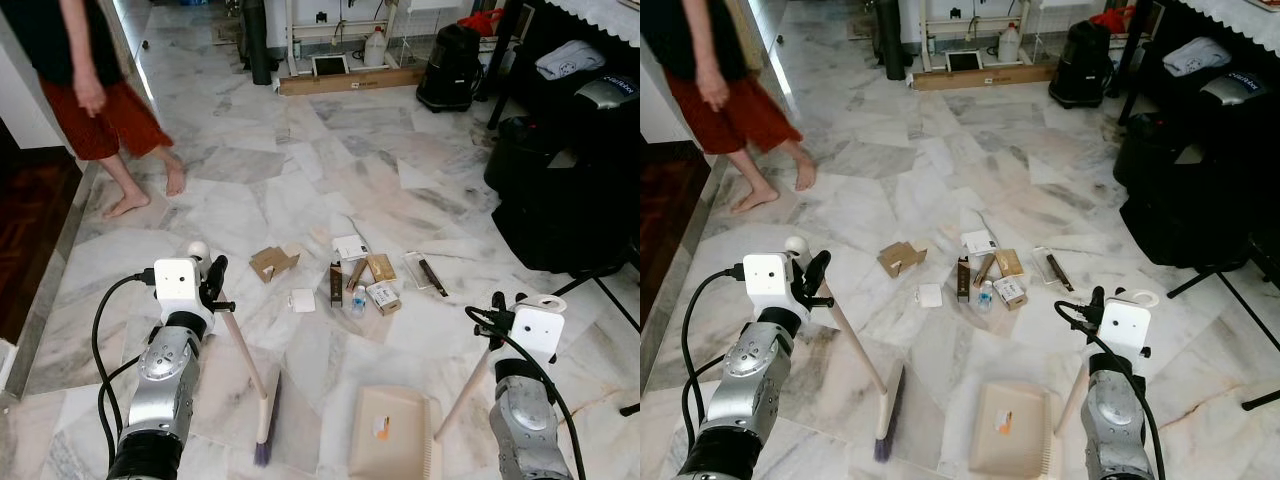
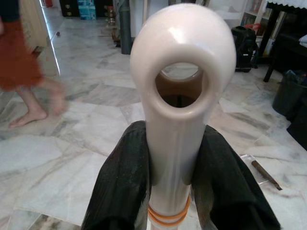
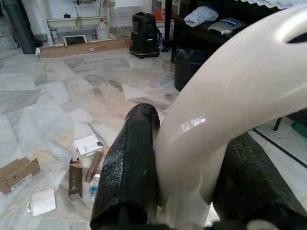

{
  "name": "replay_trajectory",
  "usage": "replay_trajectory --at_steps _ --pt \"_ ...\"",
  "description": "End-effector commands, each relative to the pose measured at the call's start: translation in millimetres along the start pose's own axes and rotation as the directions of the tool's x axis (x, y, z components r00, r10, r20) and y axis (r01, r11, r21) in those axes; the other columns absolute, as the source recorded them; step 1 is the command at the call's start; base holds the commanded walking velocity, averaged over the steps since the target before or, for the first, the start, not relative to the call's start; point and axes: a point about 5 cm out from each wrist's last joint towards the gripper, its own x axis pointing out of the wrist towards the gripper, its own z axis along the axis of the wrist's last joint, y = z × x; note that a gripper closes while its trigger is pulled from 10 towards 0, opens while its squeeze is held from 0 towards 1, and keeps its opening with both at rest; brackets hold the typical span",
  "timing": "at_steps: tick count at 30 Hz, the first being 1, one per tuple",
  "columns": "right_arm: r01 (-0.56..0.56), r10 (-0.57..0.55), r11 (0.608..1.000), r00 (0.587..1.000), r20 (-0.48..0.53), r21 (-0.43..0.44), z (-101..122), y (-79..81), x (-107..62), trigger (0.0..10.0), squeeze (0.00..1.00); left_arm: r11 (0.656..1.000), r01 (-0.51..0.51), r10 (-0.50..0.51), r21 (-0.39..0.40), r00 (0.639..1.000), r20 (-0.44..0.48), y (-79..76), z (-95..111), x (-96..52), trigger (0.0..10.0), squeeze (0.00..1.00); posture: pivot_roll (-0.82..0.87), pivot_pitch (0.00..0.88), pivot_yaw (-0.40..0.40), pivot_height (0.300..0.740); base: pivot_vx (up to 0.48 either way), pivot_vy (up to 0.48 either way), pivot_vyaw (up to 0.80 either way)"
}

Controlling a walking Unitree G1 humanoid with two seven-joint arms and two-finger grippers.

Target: Sweep floor

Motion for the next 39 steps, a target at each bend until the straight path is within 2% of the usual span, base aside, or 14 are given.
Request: replay_trajectory --at_steps 1,29,35,39 --pt "-0.007 0.007 1.0 1.0 0.016 0.01 3.4 1.5 2.6 10.0 0.0 1.0 0.01 -0.01 0.011 1.0 0.028 -0.1 5.8 3.2 10.0 0.0 -0.05 0.063 0.008 0.74 0.0 0.0 0.0" --pt "-0.003 0.002 1.0 1.0 0.023 0.02 5.5 4.1 5.2 10.0 0.0 1.0 0.009 -0.01 0.009 1.0 0.021 -1.4 5.1 5.7 10.0 0.0 -0.04 0.062 0.011 0.74 0.0 0.0 0.0" --pt "0.01 -0.01 1.0 1.0 0.012 0.029 5.0 2.7 6.1 10.0 0.0 1.0 0.007 -0.007 0.009 1.0 0.011 -0.8 2.9 5.5 10.0 0.0 -0.05 0.051 0.013 0.74 0.0 0.351 -0.53" --pt "-0.015 0.013 0.999 0.999 0.042 0.031 8.0 7.0 5.6 10.0 0.0 1.0 0.012 -0.012 0.012 1.0 0.012 -1.0 3.3 6.2 10.0 0.0 -0.05 0.04 0.015 0.74 0.0 0.418 0.0"
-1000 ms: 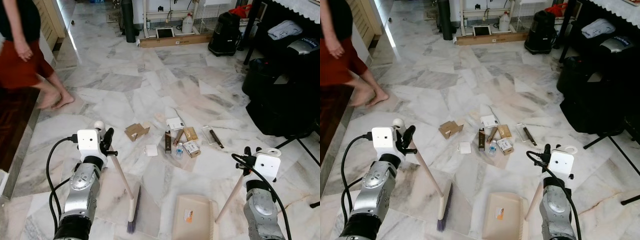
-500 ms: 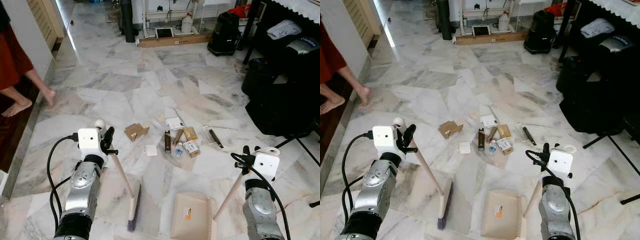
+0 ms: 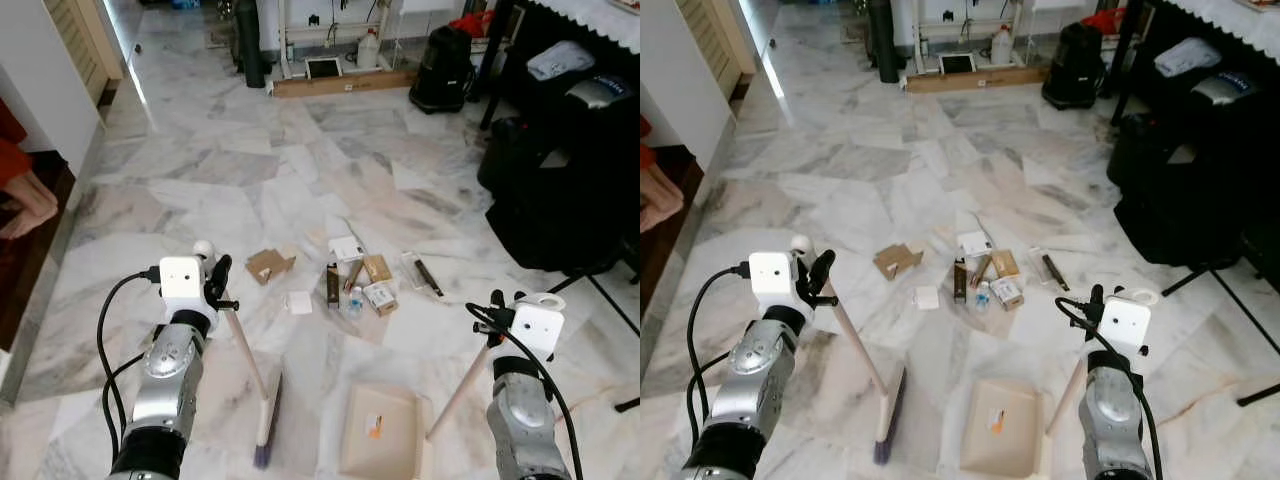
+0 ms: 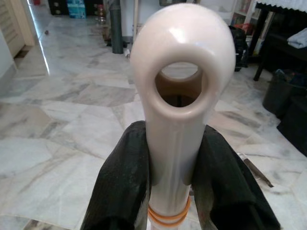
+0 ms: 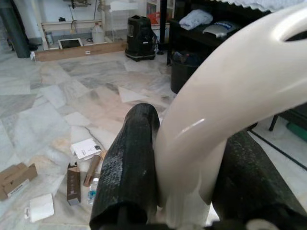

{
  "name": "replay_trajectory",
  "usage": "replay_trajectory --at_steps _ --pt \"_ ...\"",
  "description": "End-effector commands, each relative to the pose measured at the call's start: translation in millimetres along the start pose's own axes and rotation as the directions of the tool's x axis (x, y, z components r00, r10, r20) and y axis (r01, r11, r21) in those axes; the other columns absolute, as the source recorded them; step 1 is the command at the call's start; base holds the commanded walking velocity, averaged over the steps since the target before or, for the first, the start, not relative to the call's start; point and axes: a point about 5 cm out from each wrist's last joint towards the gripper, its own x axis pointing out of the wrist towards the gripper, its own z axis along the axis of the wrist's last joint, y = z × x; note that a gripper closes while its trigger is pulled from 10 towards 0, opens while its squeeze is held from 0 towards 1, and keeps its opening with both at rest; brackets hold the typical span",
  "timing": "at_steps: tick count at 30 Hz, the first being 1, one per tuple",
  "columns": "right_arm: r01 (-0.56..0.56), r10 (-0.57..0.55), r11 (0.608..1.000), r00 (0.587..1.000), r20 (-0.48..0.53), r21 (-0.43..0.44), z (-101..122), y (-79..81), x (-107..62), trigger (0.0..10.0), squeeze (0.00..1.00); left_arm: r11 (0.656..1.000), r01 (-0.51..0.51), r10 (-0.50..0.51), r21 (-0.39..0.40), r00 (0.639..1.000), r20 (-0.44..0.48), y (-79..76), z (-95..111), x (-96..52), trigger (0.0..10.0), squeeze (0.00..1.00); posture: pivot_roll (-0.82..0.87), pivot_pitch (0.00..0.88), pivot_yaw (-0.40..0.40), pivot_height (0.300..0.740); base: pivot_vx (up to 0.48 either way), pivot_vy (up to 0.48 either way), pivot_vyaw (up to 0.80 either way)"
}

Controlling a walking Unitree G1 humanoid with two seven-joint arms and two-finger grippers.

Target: Sweep floor

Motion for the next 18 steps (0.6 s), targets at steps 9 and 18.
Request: replay_trajectory --at_steps 9,18 --pt "-0.003 0.002 1.0 1.0 0.026 0.027 4.8 4.8 2.4 10.0 0.0 1.0 -0.012 0.012 0.016 1.0 0.026 6.1 7.0 3.8 10.0 0.0 -0.04 0.05 0.015 0.74 0.0 0.418 0.0" --pt "0.003 -0.003 1.0 1.0 0.022 0.03 5.1 5.3 4.0 10.0 0.0 1.0 -0.01 0.009 0.016 1.0 0.028 6.2 7.6 4.6 10.0 0.0 -0.04 0.056 0.016 0.74 0.0 0.419 -0.45"
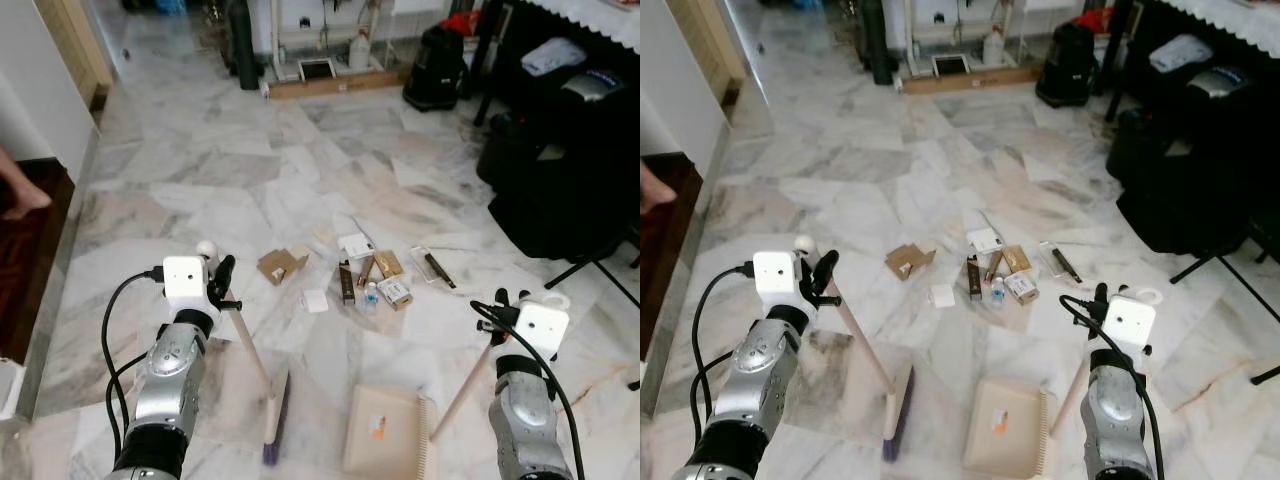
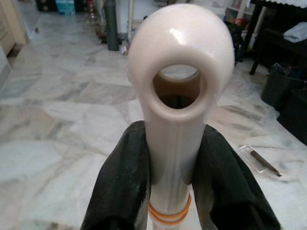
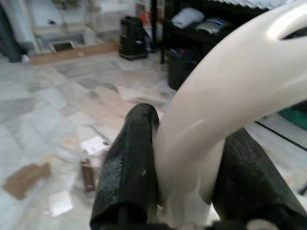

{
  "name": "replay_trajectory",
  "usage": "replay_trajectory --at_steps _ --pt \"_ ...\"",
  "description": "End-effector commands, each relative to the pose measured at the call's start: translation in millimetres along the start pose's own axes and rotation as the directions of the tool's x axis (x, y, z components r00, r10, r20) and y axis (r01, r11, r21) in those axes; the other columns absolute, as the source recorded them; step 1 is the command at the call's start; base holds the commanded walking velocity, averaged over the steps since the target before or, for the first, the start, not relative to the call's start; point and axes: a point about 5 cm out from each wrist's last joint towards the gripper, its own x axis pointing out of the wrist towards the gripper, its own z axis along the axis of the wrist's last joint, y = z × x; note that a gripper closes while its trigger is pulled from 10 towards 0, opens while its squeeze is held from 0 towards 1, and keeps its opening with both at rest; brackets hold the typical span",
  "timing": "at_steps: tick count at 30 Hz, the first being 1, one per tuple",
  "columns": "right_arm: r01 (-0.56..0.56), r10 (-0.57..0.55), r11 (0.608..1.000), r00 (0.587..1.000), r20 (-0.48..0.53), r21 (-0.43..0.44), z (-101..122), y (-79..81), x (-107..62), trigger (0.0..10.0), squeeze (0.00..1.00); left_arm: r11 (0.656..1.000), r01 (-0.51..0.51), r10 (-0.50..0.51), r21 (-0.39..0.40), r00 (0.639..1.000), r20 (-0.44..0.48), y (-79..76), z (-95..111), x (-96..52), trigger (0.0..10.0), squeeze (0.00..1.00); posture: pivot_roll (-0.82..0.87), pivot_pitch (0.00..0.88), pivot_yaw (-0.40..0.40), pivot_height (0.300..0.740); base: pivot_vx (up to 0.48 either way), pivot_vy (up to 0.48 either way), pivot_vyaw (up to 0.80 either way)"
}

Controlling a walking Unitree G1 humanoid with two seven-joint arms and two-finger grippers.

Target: Sweep floor

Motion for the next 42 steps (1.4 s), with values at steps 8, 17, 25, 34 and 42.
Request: replay_trajectory --at_steps 8,17,25,34,42 --pt "0.015 -0.015 1.0 0.999 0.034 0.001 5.5 -4.8 2.7 10.0 0.0 1.0 0.023 -0.023 0.012 0.998 0.052 -5.7 12.4 6.6 10.0 0.0 -0.04 0.056 0.016 0.74 0.0 0.421 -0.44" --pt "0.018 -0.019 1.0 0.999 0.026 0.009 5.3 -3.2 4.1 10.0 0.0 1.0 0.023 -0.024 0.013 0.998 0.053 -5.2 12.9 7.0 10.0 0.0 -0.03 0.06 0.015 0.74 0.0 0.422 -0.16" --pt "0.015 -0.016 1.0 0.999 0.028 0.007 5.9 -2.4 4.1 10.0 0.0 1.0 0.029 -0.03 0.007 0.998 0.054 -5.9 13.1 6.6 10.0 0.0 -0.03 0.06 0.015 0.74 0.0 0.422 -0.68" --pt "0.012 -0.012 1.0 1.0 0.026 0.006 5.1 -0.9 4.1 10.0 0.0 1.0 0.029 -0.029 0.012 0.998 0.054 -5.4 13.2 6.7 10.0 0.0 -0.03 0.058 0.015 0.74 0.0 0.424 -0.65" --pt "0.002 -0.002 1.0 0.999 0.043 0.003 7.2 0.3 4.4 10.0 0.0 0.999 0.032 -0.032 0.013 0.998 0.06 -6.5 14.0 6.7 10.0 0.0 -0.04 0.047 0.017 0.74 0.0 0.411 -0.47"
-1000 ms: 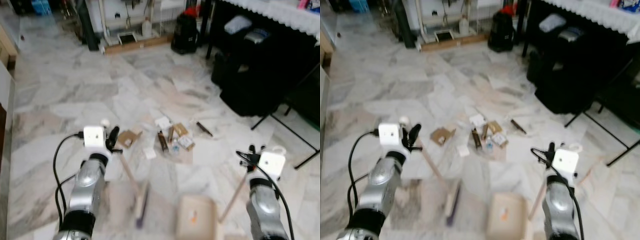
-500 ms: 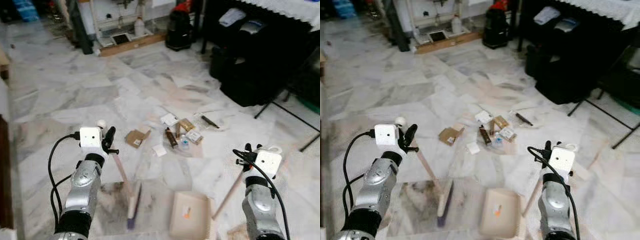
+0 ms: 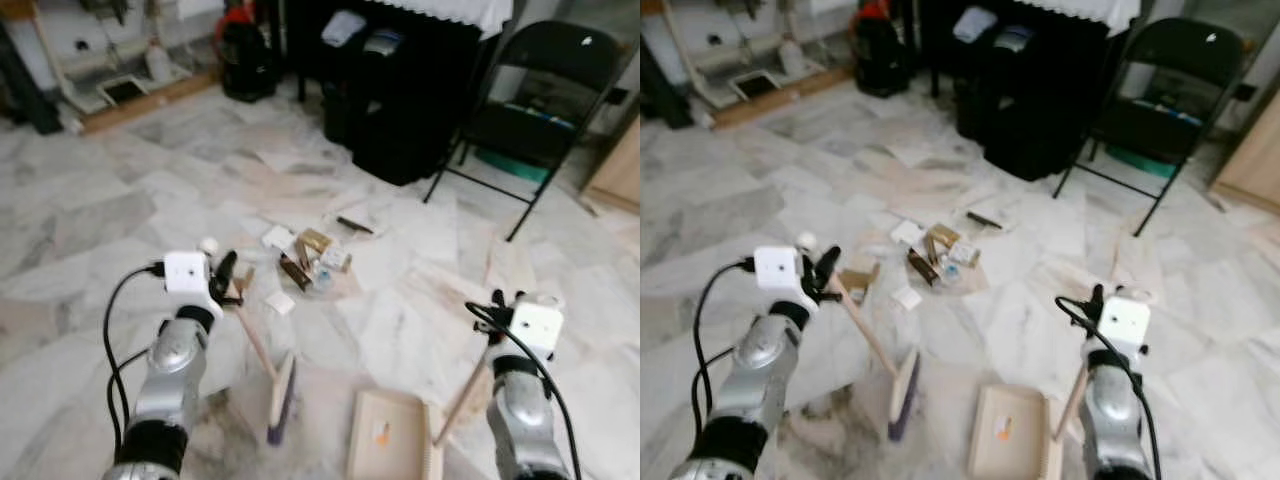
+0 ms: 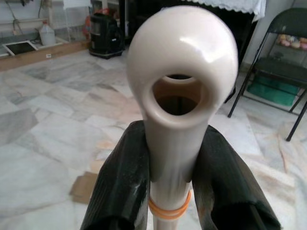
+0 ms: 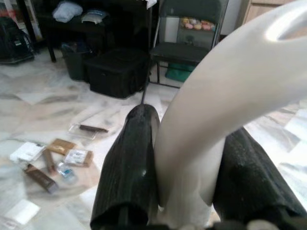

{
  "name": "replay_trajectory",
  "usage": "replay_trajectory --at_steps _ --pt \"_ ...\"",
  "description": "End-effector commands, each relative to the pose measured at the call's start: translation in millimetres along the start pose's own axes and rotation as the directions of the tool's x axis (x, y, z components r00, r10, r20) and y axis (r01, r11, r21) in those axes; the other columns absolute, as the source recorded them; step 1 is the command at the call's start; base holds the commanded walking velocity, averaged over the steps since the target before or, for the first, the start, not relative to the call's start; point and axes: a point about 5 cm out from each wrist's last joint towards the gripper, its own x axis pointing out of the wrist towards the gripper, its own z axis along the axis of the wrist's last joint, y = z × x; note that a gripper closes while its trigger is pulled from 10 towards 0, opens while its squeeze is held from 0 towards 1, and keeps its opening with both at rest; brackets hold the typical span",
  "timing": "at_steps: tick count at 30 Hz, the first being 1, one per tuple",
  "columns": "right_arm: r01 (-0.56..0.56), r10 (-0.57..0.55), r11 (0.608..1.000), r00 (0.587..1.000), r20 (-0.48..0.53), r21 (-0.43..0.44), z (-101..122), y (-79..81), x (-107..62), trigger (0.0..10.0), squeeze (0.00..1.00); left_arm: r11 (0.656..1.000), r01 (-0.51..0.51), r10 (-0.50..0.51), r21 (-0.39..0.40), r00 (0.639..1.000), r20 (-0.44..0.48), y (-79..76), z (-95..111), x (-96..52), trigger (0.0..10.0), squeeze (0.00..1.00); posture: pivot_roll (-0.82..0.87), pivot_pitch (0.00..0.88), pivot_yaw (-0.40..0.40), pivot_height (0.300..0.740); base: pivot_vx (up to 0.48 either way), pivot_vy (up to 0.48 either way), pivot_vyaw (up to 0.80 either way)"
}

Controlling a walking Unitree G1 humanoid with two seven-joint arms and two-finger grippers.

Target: Sweep floor

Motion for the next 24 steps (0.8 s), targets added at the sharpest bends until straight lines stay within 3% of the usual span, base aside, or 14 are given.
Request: replay_trajectory --at_steps 1,16,21,24 --pt "0.003 -0.004 1.0 0.999 0.054 0.021 10.1 -0.8 4.2 10.0 0.0 1.0 0.002 -0.003 0.024 0.999 0.051 -0.9 10.9 3.7 10.0 0.0 -0.04 0.042 0.017 0.74 0.0 0.0 0.0" --pt "-0.033 0.032 0.999 0.998 0.062 0.013 10.7 2.5 3.4 10.0 0.0 1.0 -0.001 -0.001 0.028 0.998 0.064 -1.4 13.3 4.1 10.0 0.0 -0.04 0.057 0.016 0.74 0.0 0.0 0.0" --pt "-0.057 0.057 0.998 0.995 0.078 -0.006 12.7 7.0 2.3 10.0 0.0 0.999 -0.013 0.011 0.031 0.998 0.064 1.0 13.4 4.4 10.0 0.0 -0.04 0.061 0.014 0.74 0.169 0.0 0.7" --pt "-0.057 0.055 0.998 0.996 0.068 0.034 11.4 7.9 2.2 10.0 0.0 0.999 -0.014 0.012 0.034 0.998 0.065 1.0 13.5 4.6 10.0 0.0 -0.03 0.06 0.014 0.74 0.333 0.0 0.26"
